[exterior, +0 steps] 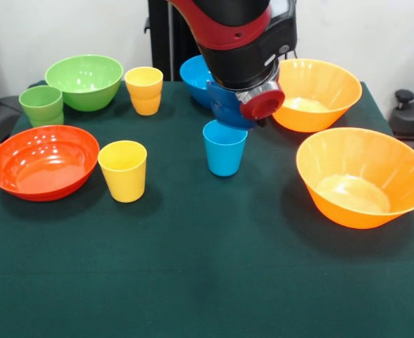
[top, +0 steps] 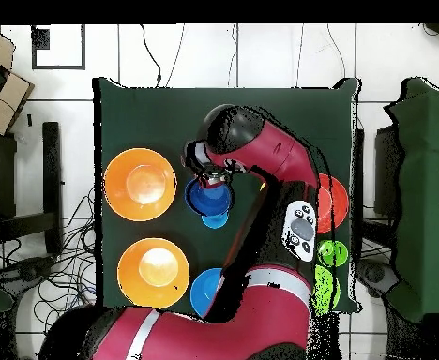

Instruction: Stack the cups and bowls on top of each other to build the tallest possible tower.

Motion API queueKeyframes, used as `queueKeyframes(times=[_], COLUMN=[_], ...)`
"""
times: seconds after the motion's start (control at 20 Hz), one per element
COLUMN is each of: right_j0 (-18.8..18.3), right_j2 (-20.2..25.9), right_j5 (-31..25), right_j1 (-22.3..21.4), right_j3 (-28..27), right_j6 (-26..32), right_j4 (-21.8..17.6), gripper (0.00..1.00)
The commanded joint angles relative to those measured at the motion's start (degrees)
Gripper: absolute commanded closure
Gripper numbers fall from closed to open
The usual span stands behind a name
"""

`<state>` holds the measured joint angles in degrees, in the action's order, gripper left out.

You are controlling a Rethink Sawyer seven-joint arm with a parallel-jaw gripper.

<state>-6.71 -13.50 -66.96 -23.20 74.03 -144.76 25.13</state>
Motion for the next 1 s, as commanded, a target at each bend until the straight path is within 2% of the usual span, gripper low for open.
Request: queueKeyframes(times=[0.05, 1.0], right_j0=[-1.09, -1.08], right_j2=[3.29, 3.82], right_j5=[5.36, 6.47], right_j1=[0.56, 1.47], right_j3=[3.19, 2.56], right_j6=[-3.02, -2.45], right_j4=[-1.93, -2.47], gripper=[1.0, 1.0])
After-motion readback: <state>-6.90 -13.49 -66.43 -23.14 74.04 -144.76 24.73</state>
